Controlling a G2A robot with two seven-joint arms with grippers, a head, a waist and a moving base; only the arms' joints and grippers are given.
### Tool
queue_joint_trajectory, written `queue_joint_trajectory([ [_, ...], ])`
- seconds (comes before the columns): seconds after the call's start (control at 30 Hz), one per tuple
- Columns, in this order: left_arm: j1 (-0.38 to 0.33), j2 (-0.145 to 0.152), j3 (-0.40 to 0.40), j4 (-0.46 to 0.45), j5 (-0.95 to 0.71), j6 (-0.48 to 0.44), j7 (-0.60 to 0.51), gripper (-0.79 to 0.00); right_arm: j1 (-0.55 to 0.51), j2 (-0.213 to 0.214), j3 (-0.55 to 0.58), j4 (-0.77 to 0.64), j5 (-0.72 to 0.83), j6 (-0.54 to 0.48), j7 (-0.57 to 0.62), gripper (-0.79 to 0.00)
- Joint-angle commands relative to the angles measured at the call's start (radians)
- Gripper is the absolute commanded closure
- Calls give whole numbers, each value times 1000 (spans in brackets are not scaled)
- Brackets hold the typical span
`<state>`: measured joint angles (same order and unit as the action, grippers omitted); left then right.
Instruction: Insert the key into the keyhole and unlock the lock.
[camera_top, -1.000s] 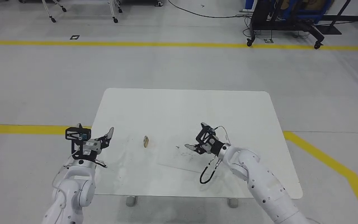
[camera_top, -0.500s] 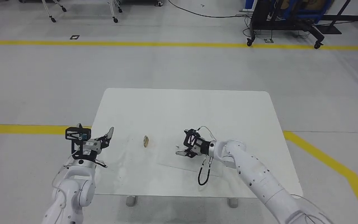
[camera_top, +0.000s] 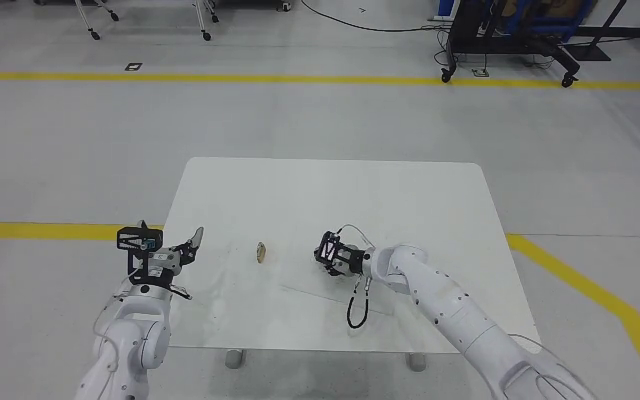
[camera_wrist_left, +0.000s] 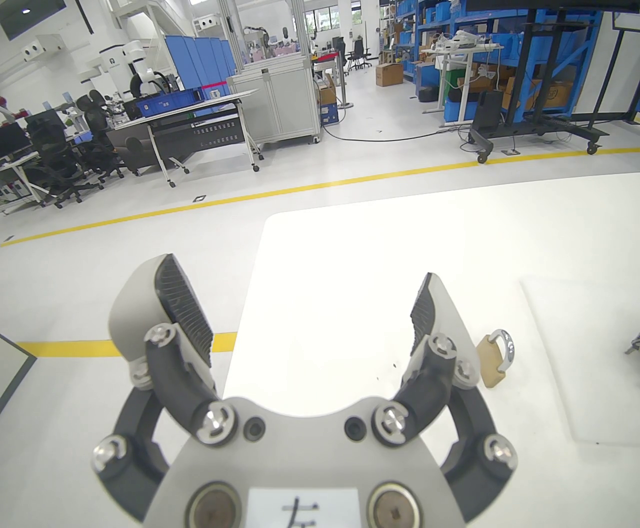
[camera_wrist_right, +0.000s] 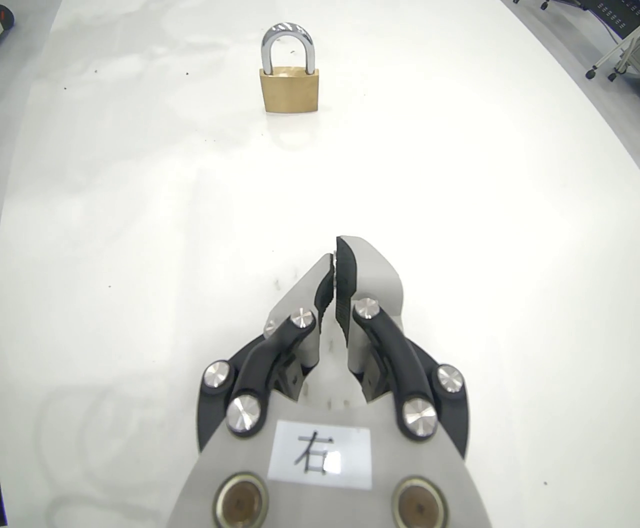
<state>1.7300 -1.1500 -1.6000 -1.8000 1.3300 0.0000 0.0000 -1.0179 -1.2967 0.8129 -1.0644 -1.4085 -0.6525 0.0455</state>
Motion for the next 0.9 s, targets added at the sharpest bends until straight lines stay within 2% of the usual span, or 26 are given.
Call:
queue_joint_trajectory([
  [0.0, 0, 0, 0, 0, 0, 0, 0, -785, 1, 1, -1, 1, -12, -4, -11, 0],
  [0.3, 0, 0, 0, 0, 0, 0, 0, -785, -18, 25, 18, -84, -109, -49, -60, 0],
  [0.6, 1, 0, 1, 0, -2, -5, 1, -785, -18, 25, 18, -84, -109, -49, -60, 0],
  [0.7, 42, 6, -3, -19, 48, -82, 3, -785, -18, 25, 18, -84, -109, -49, -60, 0],
  [0.87, 75, 10, 52, -113, 136, -197, -4, -785, -18, 25, 18, -84, -109, -49, -60, 0],
])
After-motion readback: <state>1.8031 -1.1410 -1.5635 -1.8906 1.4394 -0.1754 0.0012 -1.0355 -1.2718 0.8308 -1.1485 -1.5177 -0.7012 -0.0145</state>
